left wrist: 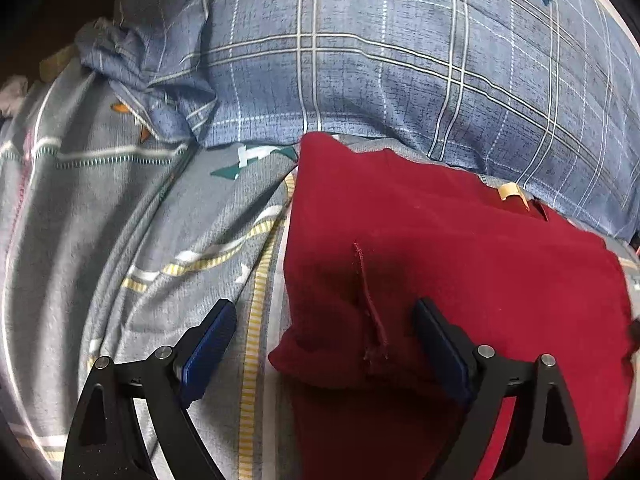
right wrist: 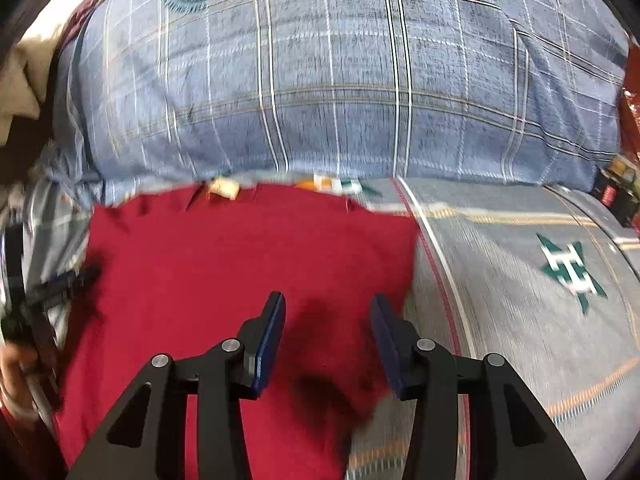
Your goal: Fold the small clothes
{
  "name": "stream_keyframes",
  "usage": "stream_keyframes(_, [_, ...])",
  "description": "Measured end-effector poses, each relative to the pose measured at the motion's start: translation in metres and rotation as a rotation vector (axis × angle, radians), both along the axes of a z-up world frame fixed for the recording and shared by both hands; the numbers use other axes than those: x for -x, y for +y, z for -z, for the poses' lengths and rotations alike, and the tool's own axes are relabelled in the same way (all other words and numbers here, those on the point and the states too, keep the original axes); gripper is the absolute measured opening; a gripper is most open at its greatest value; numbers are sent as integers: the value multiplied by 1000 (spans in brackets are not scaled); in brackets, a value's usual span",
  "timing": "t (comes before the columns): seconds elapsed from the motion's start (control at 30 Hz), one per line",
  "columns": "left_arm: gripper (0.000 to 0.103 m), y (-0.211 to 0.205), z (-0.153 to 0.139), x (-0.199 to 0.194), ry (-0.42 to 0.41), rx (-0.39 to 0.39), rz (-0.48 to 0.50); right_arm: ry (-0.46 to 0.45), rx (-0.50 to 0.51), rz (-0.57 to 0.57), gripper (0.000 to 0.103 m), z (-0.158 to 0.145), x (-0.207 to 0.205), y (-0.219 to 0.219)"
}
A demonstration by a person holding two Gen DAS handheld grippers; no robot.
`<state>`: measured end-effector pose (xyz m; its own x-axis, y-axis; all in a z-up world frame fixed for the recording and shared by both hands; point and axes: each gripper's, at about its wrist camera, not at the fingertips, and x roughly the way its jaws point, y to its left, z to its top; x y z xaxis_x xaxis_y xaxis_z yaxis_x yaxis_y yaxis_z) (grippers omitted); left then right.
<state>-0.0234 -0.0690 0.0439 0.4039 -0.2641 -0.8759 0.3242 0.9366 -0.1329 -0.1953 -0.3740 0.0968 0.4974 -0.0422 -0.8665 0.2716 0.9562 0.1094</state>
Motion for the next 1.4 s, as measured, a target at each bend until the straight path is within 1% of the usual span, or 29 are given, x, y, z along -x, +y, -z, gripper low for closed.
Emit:
stream_keyframes(0.03, [91,1,0,0,2,3,-3,22,16,3,44,7,3,1])
stream_keyframes(0.07, [91,2,-1,0,1,2,-5,72,47,10,45,21,5,1])
stream_keyframes(0.1, [90,4,-2,2,-1,0,-8,82,62,20,49,26,6,-1])
stream_keyframes(0.17, [89,8,-8,7,-8,8,-13,82,17,45,47,21,8,-7])
stream_keyframes(0.23, [89,16,-18,18,-26,22,-15,17,1,68,52,3,20,-6])
stream_keyframes(0.3, [89,24,-25,29,-36,33,-17,-53,-23,93,61,-12,41,-3])
stream_keyframes(0.37, [89,30,-33,41,-44,36,-19,-84,-79,99,65,-14,52,-3])
stream_keyframes(0.5, [90,39,-50,67,-84,16,-16,-85,-174,99,67,-11,71,8])
stream_keyframes(0.6, [90,43,-59,86,-93,8,-4,-97,-171,76,68,-14,76,18])
stream_keyframes(0.73, [90,42,-66,113,-95,-29,14,-132,-156,42,72,-17,84,29])
stream_keyframes(0.83, [90,45,-71,127,-104,-20,2,-133,-149,50,74,-14,85,32])
stream_keyframes(0.9, [90,47,-71,130,-97,-14,-1,-132,-144,49,75,-12,85,32])
stream_keyframes(1.03, [90,46,-66,130,-90,-18,1,-118,-98,61,76,-6,83,32])
stream_keyframes(1.13, [90,48,-58,122,-80,13,0,-122,-96,60,83,-3,81,32])
stream_keyframes(1.2, [90,49,-49,115,-50,23,-11,-149,-41,49,85,-5,79,36])
stream_keyframes(1.27, [89,48,-41,107,-28,10,-16,-161,20,34,85,-6,75,41])
stream_keyframes(1.3, [89,47,-39,104,-25,5,-19,-166,22,36,85,-6,72,41])
stream_keyframes(1.33, [89,47,-39,102,-26,8,-25,-172,1,40,85,-5,70,39])
stream_keyframes(1.4, [89,46,-41,98,-25,30,-34,-171,-78,66,85,-1,64,33])
